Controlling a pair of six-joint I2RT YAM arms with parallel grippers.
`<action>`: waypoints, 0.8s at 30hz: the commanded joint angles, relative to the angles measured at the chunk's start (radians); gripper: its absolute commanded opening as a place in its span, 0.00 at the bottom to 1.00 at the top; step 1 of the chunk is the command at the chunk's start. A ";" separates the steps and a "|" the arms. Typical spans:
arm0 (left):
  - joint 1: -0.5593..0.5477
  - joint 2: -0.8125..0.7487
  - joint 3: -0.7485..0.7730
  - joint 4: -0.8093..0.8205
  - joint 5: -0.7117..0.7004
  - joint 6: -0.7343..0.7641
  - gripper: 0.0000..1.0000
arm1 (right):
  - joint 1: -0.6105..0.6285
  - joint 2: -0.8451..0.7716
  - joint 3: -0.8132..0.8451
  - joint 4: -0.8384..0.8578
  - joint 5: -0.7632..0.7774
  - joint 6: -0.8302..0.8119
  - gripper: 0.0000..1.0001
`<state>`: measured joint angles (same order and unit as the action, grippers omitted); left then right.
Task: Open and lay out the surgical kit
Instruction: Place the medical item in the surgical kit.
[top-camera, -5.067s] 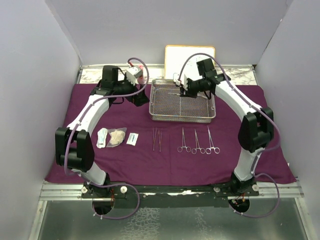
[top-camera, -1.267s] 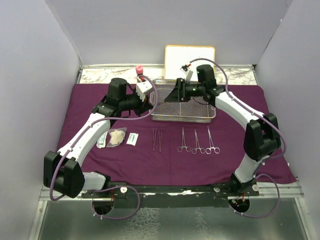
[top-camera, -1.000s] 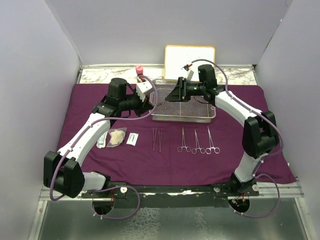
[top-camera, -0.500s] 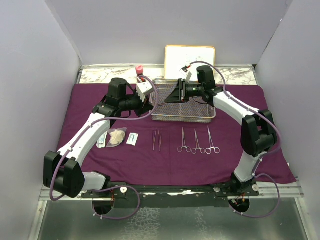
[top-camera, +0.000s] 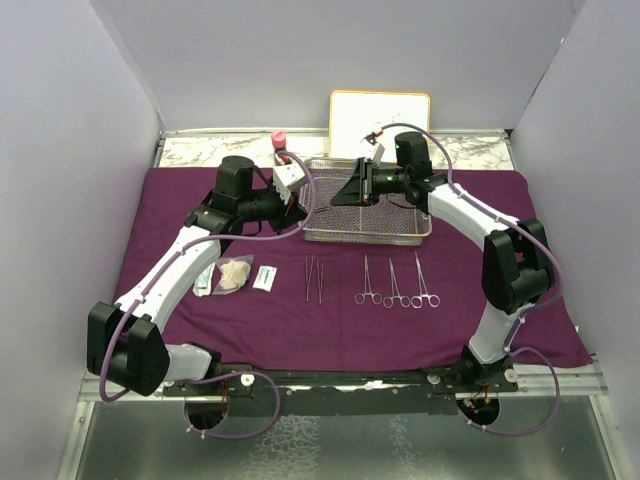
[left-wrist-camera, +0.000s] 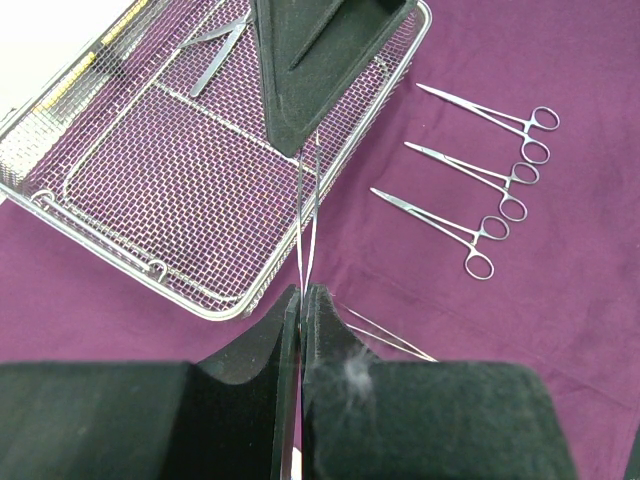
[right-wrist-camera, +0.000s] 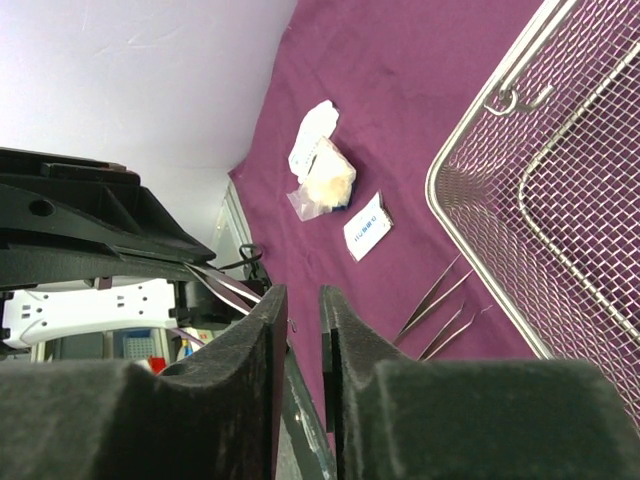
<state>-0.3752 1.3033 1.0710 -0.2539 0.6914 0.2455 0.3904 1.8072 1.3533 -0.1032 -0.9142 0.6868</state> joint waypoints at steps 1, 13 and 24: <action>-0.004 -0.007 -0.009 0.033 0.024 0.009 0.00 | -0.010 0.000 -0.030 0.040 -0.032 0.015 0.22; -0.005 -0.008 -0.019 0.041 0.013 0.015 0.00 | -0.011 -0.011 -0.058 0.102 -0.074 0.061 0.15; -0.004 -0.007 -0.024 0.040 0.003 0.024 0.00 | -0.014 -0.013 -0.051 0.103 -0.083 0.064 0.07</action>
<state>-0.3752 1.3033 1.0542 -0.2390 0.6907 0.2508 0.3820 1.8072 1.3071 -0.0284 -0.9642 0.7456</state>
